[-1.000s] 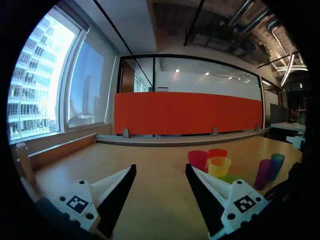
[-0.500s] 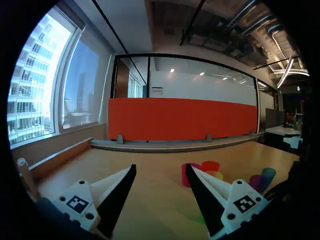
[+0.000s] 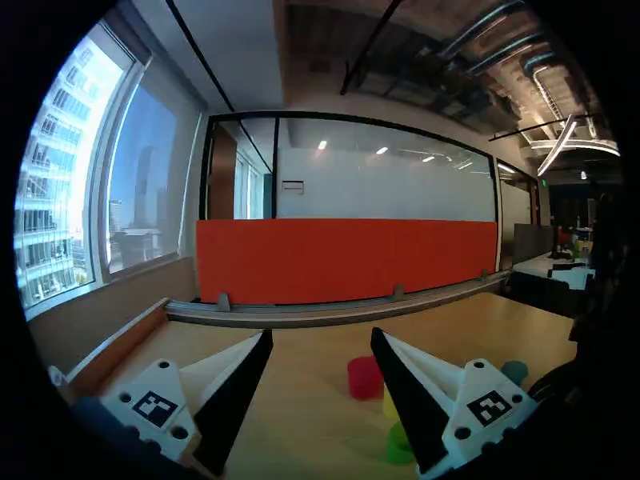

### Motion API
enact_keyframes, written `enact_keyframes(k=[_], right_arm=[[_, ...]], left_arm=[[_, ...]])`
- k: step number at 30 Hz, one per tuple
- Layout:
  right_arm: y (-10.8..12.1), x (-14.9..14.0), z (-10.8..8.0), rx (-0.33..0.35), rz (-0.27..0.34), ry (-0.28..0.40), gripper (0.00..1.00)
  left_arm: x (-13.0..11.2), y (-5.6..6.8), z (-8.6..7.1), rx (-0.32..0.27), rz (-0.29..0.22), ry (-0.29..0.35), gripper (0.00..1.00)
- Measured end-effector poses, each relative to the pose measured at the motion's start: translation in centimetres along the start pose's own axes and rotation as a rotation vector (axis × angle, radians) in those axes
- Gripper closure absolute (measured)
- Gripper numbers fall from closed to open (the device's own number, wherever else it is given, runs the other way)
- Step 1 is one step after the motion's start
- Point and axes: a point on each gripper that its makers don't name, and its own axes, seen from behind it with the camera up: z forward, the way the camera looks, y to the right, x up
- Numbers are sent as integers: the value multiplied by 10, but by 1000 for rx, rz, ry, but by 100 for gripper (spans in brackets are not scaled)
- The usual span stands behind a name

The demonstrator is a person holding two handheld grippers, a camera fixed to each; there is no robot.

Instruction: Pour water

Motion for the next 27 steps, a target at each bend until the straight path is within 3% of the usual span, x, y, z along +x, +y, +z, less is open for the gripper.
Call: enact_keyframes(k=[6,15,27], right_arm=[[-5,21,3,13,-7,-4,0],[-16,27,4,69,-15,-6,0],[-54,44,-3,300,-31,24,0]], left_arm=[[21,1,0,-27,18,-6,9],[25,17,6,-103,3,-34,9],[28,38,12,-247,-35,-30,9]])
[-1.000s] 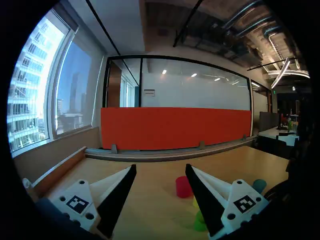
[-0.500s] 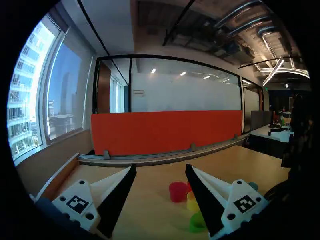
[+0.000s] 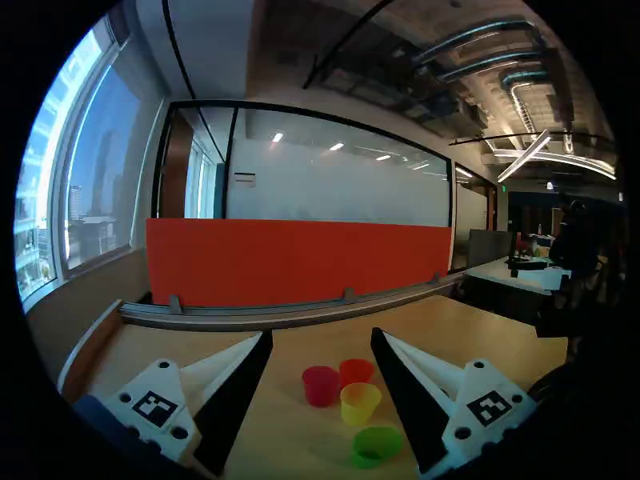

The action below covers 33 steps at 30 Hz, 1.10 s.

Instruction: Pour water

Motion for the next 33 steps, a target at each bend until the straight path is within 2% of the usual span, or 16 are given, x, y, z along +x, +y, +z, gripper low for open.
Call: enact_keyframes(k=[8,17,24,33], right_arm=[[-24,12,-2,129,9,13,0],[-35,7,-5,204,-19,-28,0],[-41,-10,-10,249,-35,-98,0],[-48,-28,-16,287,-70,-163,0]], left_arm=[[5,20,2,-101,40,14,9],[4,40,-3,-185,102,-4,9],[-12,44,-5,-214,113,-57,9],[-35,46,-2,-256,75,-104,9]])
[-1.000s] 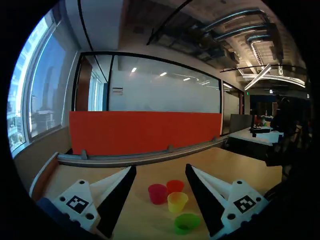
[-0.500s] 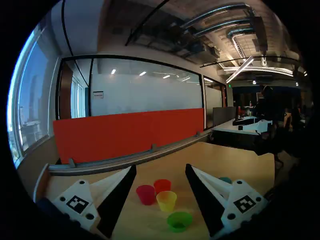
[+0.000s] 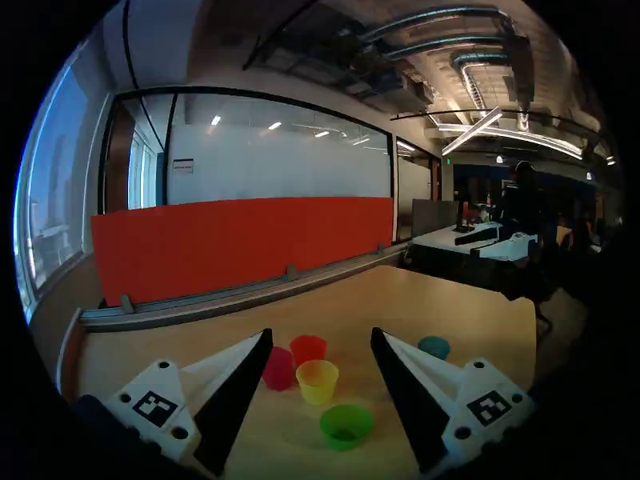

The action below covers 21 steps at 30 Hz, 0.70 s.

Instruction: Pour water

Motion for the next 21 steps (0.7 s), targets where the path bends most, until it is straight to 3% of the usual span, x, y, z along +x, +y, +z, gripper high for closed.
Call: enact_keyframes(k=[21], right_arm=[[-17,-65,10,74,-26,-142,0]], left_arm=[[-79,13,11,-54,-9,-121,9]])
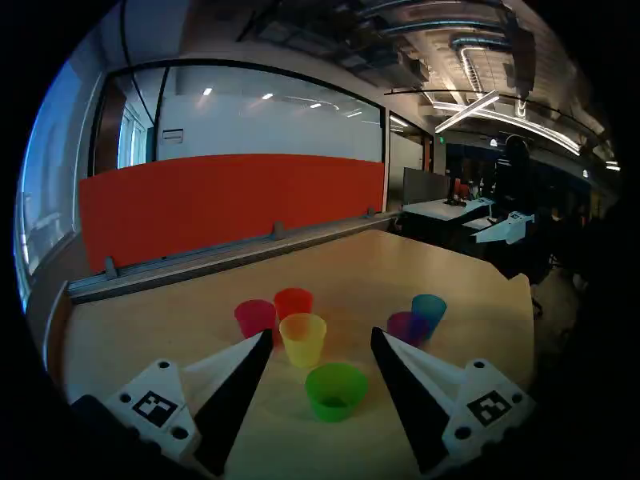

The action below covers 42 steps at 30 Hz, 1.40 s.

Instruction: Pour water

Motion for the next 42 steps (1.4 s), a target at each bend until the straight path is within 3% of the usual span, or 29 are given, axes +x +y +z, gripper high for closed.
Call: enact_keyframes(k=[23,35,42], right_arm=[[-5,-59,15,20,-4,-92,0],[-9,-80,21,28,-22,-136,0],[-9,-89,26,30,-28,-156,0]], left_arm=[[-68,30,18,-93,59,-131,9],[-97,24,25,-87,43,-209,9],[-115,20,30,-85,59,-270,9]])
